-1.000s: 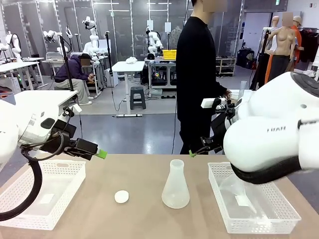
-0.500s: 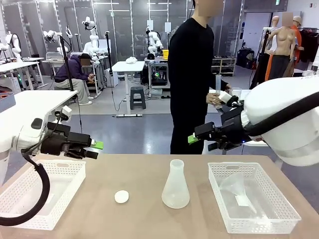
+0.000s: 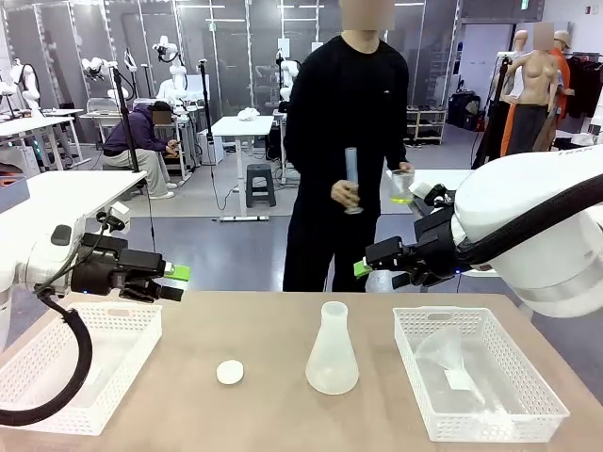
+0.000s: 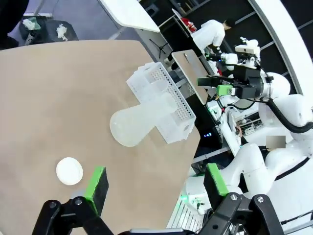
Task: Prepare the solutions needed for the experiment.
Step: Pick up the Plastic Funnel and insert it into the Big flask.
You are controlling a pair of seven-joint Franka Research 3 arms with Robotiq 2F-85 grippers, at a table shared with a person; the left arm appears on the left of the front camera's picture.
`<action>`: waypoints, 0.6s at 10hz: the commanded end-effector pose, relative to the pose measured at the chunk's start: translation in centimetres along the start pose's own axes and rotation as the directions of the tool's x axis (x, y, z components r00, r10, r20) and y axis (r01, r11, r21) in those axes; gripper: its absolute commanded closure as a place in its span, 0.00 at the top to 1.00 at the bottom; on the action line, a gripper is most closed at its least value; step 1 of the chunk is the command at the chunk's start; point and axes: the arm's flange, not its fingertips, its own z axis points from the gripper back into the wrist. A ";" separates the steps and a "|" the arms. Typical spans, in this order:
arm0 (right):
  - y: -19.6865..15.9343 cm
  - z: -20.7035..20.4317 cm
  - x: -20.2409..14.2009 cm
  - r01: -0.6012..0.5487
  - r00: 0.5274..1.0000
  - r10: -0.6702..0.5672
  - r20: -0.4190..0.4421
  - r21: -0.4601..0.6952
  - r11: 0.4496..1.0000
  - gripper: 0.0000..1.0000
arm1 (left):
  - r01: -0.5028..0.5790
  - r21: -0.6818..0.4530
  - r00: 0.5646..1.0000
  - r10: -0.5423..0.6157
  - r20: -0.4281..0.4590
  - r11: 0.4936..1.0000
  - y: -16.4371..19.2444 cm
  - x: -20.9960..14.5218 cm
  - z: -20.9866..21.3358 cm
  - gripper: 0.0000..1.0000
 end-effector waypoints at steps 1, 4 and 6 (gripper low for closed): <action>0.0 0.1 0.0 0.005 1.000 -0.005 0.001 0.006 1.000 1.00 | -0.050 -0.030 0.999 0.051 0.005 0.998 1.1 0.5 -1.0 1.00; -1.6 0.7 0.8 0.115 0.992 -0.118 0.040 0.057 0.992 1.00 | -0.225 -0.199 0.971 0.237 0.040 0.954 2.9 2.3 -0.2 1.00; -2.4 0.5 0.7 0.182 0.982 -0.188 0.022 0.153 0.971 1.00 | -0.270 -0.264 0.962 0.274 -0.023 0.926 3.1 1.9 -0.1 1.00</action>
